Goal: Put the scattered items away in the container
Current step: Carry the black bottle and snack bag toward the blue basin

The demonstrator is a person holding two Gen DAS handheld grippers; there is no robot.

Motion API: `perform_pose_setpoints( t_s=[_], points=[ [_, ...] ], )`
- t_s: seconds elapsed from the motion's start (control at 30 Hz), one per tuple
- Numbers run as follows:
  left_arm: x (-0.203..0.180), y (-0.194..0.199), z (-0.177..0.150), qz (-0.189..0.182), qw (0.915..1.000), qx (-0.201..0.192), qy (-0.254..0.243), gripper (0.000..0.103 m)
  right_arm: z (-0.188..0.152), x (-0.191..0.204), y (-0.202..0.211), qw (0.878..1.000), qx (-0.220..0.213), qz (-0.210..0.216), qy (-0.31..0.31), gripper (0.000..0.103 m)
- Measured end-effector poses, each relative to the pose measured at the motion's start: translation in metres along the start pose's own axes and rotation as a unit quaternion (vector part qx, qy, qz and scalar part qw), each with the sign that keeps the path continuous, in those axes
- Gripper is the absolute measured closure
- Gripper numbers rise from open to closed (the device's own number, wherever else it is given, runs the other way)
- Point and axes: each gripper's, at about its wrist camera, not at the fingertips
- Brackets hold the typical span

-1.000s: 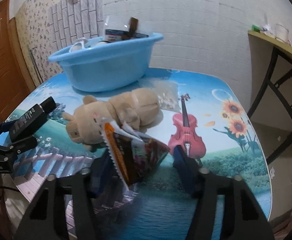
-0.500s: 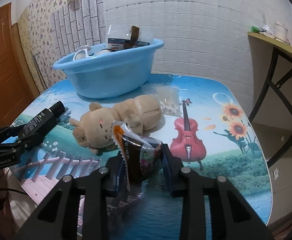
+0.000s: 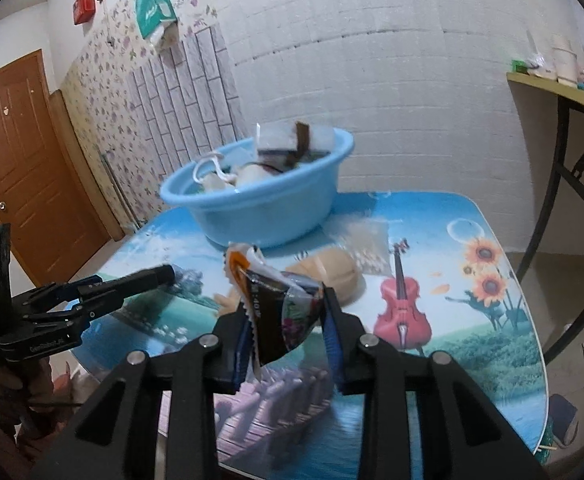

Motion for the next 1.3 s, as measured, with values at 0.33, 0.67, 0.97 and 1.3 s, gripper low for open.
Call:
perform_pose_setpoints(
  t_s=[0.33, 0.67, 0.97, 1.3],
  points=[
    [0.002, -0.005, -0.001, -0.01, 0.9999, 0.01, 0.006, 0.041, 0.0, 0.002, -0.007, 1.0, 0.017, 0.006, -0.001, 0.072],
    [0.0, -0.03, -0.012, -0.032, 0.9976, 0.061, 0.003, 0.041, -0.006, 0.0, -0.014, 0.999, 0.033, 0.006, -0.003, 0.072],
    [-0.004, -0.041, -0.01, -0.037, 0.9963, 0.076, -0.01, 0.04, -0.006, -0.002, -0.02, 0.999, 0.041, 0.007, -0.004, 0.072],
    [-0.002, -0.05, -0.005, -0.048, 0.9967, 0.065, -0.001, 0.039, -0.007, -0.004, -0.022, 0.999, 0.045, 0.006, -0.007, 0.072]
  ],
)
Point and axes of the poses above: each gripper's, at about its wrist camera, not at the fingertips, and y roughly against the way its jaws point, x to its left, z to its top, and after that the axes turned 11 degrees about x, right-handed
